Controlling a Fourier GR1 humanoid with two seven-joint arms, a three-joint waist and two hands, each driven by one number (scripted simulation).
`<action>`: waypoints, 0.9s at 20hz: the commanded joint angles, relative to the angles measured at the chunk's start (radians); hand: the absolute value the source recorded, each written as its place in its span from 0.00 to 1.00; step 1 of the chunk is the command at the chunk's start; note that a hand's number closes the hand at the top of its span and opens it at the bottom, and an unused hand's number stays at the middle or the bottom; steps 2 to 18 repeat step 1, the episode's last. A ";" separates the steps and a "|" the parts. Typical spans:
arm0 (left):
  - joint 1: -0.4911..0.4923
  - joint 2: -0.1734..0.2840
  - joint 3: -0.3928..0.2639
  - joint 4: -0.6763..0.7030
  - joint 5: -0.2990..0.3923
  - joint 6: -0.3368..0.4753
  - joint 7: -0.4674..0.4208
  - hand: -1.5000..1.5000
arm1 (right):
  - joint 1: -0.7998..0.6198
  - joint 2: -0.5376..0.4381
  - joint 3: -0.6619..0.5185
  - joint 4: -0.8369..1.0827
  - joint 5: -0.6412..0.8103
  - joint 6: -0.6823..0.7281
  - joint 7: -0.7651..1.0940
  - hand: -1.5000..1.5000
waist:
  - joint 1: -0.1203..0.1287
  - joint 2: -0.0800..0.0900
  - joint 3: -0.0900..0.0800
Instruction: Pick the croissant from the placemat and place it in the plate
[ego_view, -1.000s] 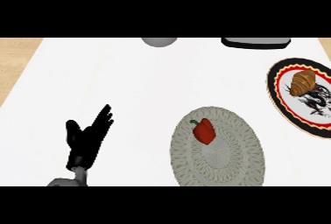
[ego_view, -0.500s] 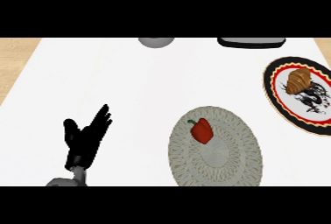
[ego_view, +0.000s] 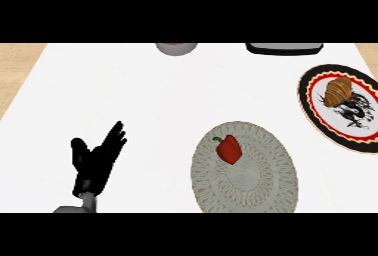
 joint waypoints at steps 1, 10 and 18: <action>0.024 0.000 0.009 0.015 0.004 -0.009 -0.041 0.50 | 0.039 0.004 0.002 0.011 0.003 0.127 -0.161 0.00 | 0.005 0.000 0.000; 0.024 0.000 0.009 0.015 0.004 -0.009 -0.041 0.50 | 0.039 0.004 0.002 0.011 0.003 0.127 -0.161 0.00 | 0.005 0.000 0.000; 0.024 0.000 0.009 0.015 0.004 -0.009 -0.041 0.50 | 0.039 0.004 0.002 0.011 0.003 0.127 -0.161 0.00 | 0.005 0.000 0.000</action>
